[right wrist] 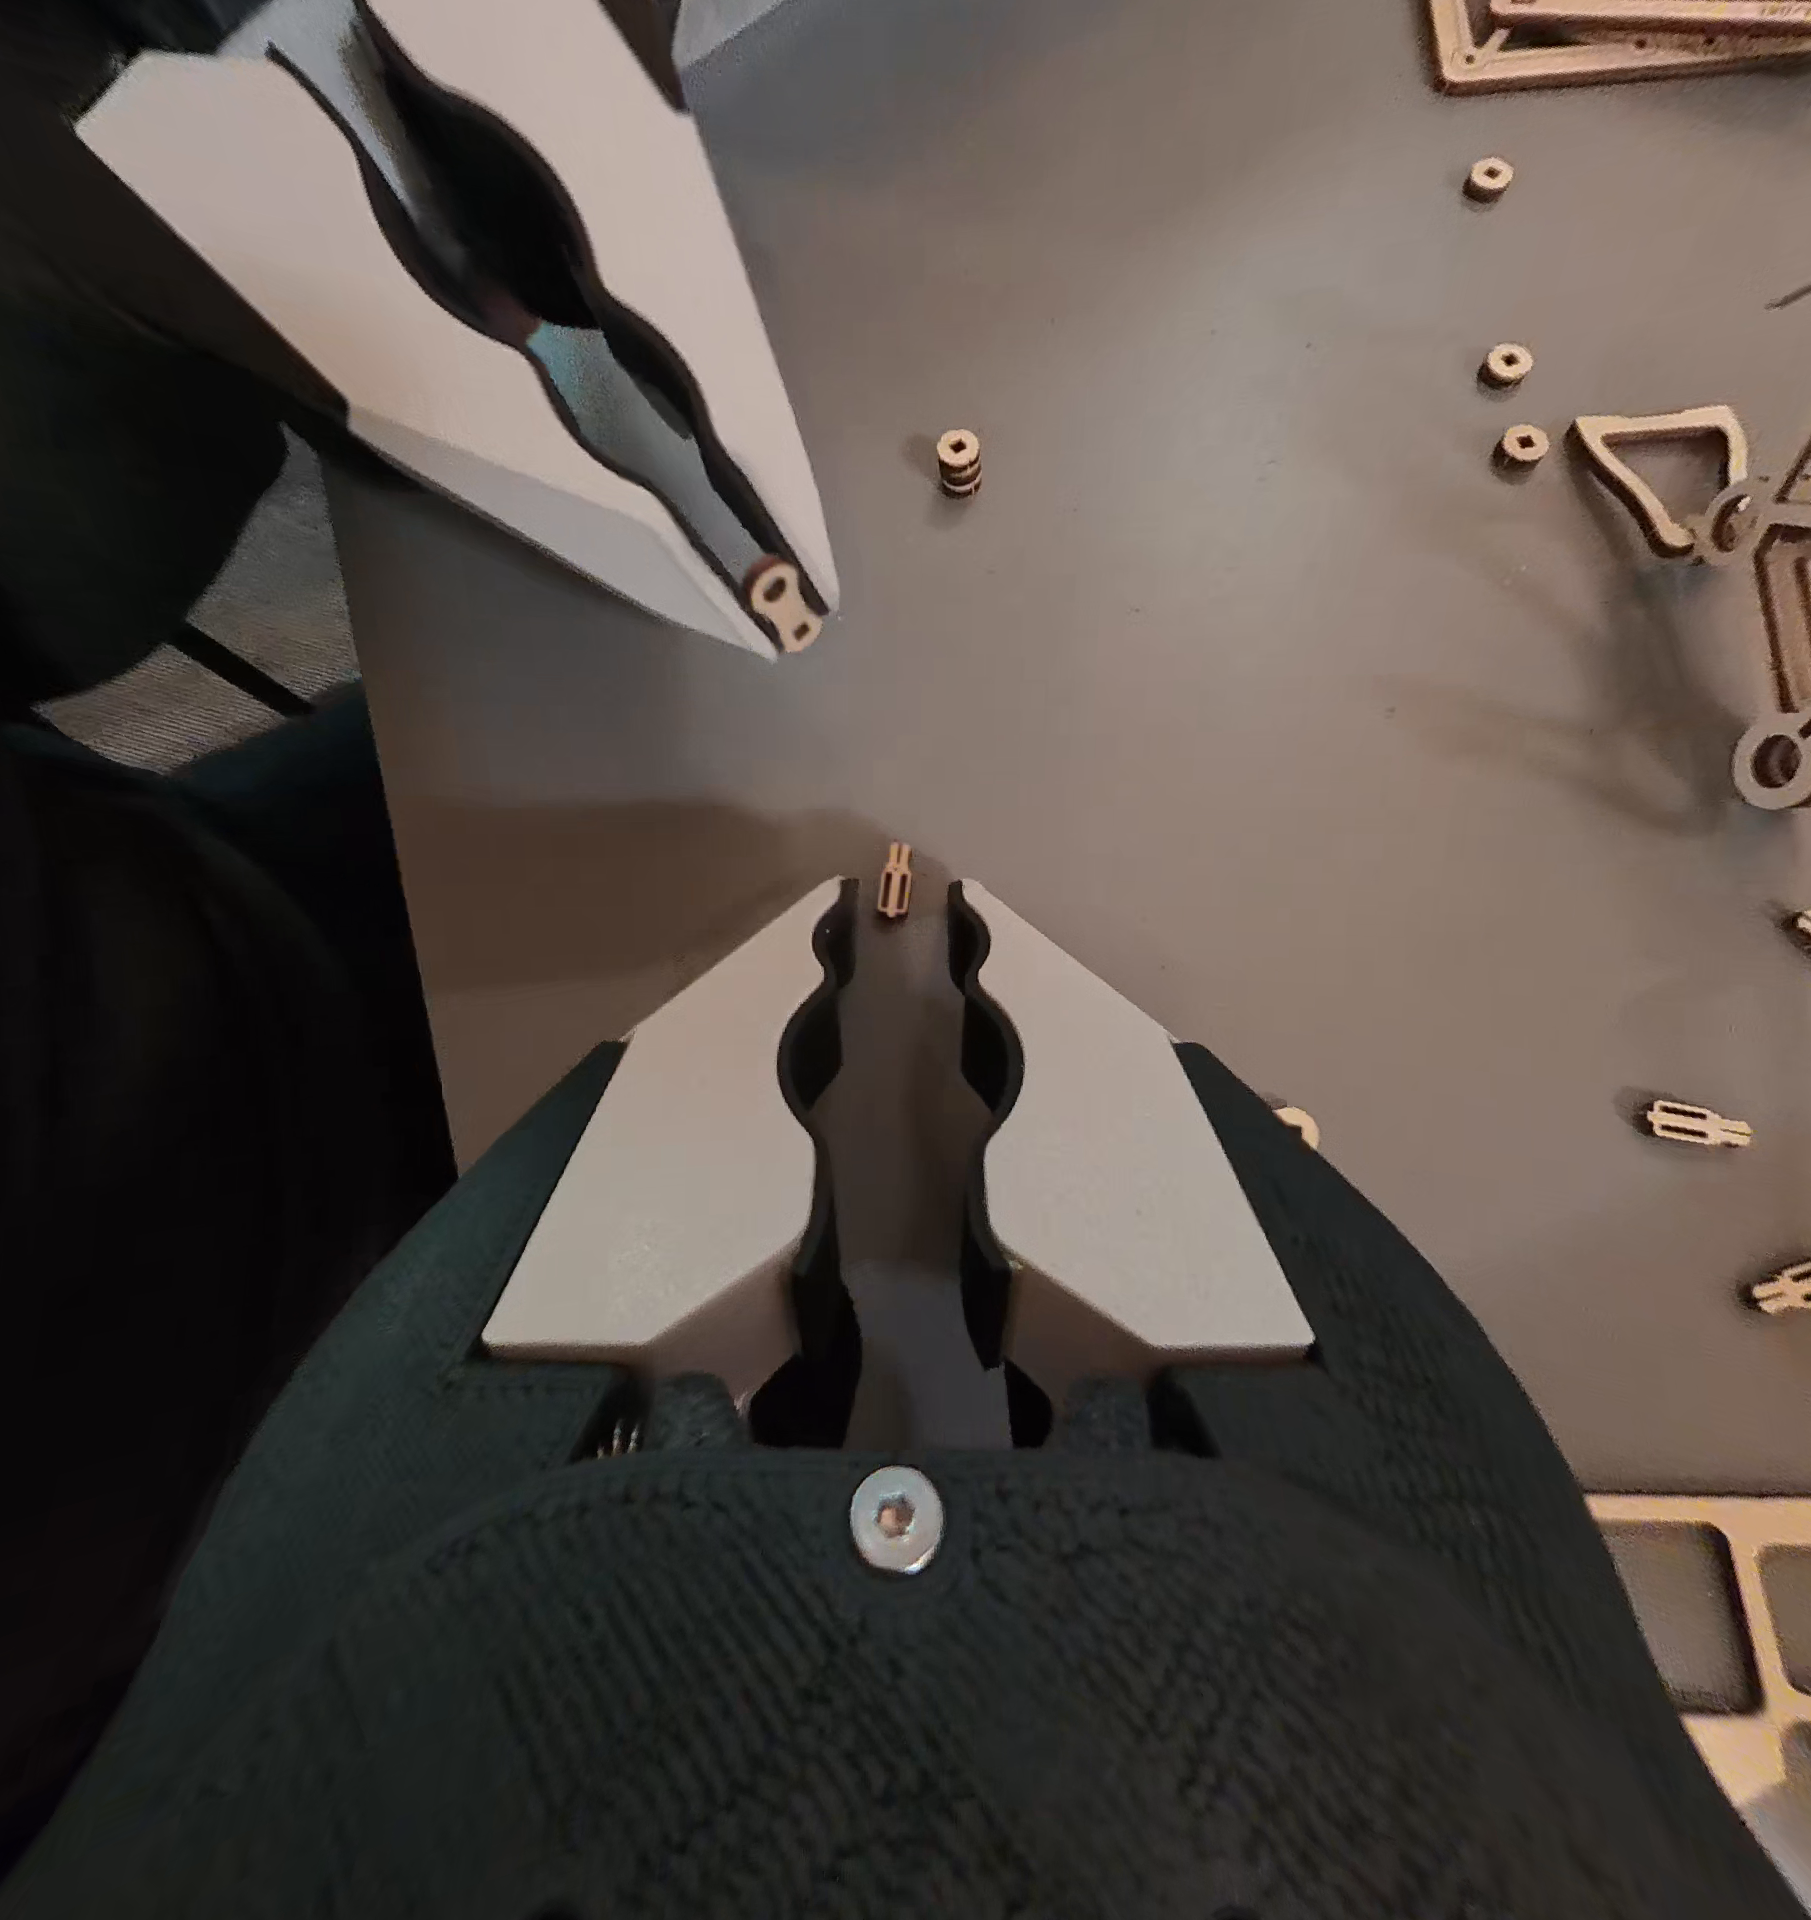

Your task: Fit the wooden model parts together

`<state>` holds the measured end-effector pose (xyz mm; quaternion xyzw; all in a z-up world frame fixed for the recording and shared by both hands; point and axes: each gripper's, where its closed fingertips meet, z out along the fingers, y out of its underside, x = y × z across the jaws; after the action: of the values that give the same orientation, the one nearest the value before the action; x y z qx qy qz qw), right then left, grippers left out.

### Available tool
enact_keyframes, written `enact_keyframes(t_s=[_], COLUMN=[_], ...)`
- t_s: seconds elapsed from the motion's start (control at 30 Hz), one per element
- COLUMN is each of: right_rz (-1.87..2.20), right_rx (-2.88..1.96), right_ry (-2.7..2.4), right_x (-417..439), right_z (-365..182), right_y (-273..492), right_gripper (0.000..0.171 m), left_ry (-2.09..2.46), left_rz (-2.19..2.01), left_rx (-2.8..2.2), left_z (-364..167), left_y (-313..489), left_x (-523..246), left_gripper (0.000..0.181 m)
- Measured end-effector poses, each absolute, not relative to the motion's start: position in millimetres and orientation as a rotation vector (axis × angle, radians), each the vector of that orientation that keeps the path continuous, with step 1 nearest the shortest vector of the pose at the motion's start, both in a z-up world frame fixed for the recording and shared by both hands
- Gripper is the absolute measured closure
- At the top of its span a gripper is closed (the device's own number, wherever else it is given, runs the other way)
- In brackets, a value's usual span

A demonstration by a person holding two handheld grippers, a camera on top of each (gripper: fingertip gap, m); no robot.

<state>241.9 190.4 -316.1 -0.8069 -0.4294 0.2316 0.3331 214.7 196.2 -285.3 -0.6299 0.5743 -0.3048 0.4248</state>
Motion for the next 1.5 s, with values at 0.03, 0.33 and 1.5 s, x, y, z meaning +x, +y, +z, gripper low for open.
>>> enact_keyframes(t_s=[0.03, 0.33, 1.5], right_rz=[0.565, 0.294, -0.379], right_rx=[-2.106, -1.950, -1.047], right_ry=[-1.134, -1.361, -1.729], right_x=[242, 236, 213], right_z=[-317, -317, -264], right_y=[190, 186, 191], right_gripper=[0.155, 0.167, 0.167], left_ry=[1.438, 1.504, 1.329], left_rz=[-0.766, -0.791, -0.992], left_rx=[-1.579, -1.591, -1.539], left_z=[-286, -293, -265], left_y=[196, 187, 195], left_x=[215, 217, 214], left_gripper=[0.176, 0.175, 0.176])
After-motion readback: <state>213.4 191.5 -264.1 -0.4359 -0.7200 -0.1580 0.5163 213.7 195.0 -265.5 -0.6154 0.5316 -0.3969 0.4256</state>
